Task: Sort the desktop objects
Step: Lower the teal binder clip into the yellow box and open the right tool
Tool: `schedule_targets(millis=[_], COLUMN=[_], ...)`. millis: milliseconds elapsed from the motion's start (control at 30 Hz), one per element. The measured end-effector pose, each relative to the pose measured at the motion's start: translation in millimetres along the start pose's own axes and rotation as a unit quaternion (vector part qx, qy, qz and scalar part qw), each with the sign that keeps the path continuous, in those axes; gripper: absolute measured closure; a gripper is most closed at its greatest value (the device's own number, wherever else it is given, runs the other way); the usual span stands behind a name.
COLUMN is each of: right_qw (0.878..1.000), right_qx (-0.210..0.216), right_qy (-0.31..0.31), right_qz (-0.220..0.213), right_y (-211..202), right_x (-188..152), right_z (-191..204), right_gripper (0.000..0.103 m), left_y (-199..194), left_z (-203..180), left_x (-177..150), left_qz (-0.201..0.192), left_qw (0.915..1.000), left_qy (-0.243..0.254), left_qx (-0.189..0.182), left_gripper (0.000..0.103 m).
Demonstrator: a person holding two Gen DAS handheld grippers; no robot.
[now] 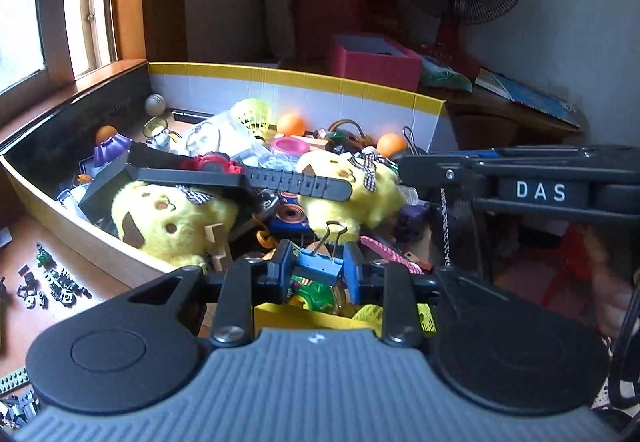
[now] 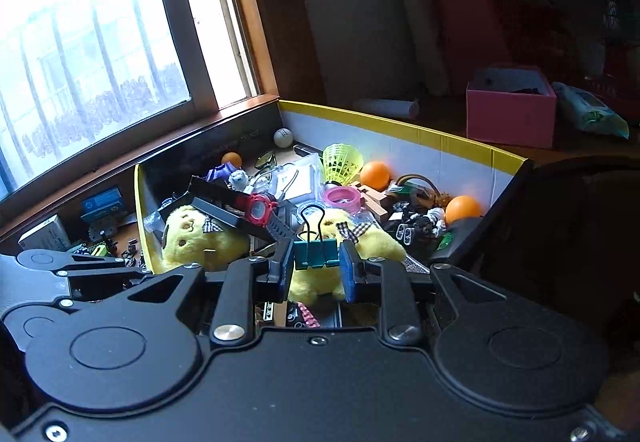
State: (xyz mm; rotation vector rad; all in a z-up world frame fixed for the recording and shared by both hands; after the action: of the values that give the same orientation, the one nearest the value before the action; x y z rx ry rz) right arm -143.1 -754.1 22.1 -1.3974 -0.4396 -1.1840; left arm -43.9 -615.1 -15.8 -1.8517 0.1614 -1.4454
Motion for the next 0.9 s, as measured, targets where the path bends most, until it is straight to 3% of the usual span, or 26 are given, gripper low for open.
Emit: schedule_targets(millis=[133, 167, 200, 367, 900], right_qw=[1.000, 1.000, 1.000, 1.000, 0.999], right_qx=[0.001, 0.001, 0.001, 0.001, -0.035], right_qy=[0.001, 0.001, 0.001, 0.000, 0.000], right_qz=[0.002, 0.002, 0.002, 0.003, -0.002], right_y=[2, 2, 2, 4, 21], right_x=[0, 0, 0, 0, 13], right_z=[-2, -3, -3, -4, -34], right_gripper=[0.080, 0.080, 0.080, 0.080, 0.080], left_y=[0, -1, -1, -2, -2], left_z=[-2, -3, -3, -5, -6], left_x=[0, 0, 0, 1, 1], left_qz=[0.001, 0.000, -0.001, -0.004, -0.013], left_qw=[1.0000, 1.0000, 1.0000, 0.9999, 0.9995], left_qy=[0.002, 0.003, 0.004, 0.007, 0.019], left_qx=[0.001, 0.001, 0.000, 0.007, 0.020], left_gripper=[0.066, 0.063, 0.053, 0.037, 0.003])
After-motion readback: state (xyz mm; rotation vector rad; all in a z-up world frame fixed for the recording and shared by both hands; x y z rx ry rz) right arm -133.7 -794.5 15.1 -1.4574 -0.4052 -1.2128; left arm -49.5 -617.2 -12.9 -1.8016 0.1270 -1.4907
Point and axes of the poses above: each gripper's, at about its wrist camera, not at the fingertips, and y roughly the way its jaws point, z to its left, x to its top, the point moved 5 cm from there along y, roughly the way its jaws point
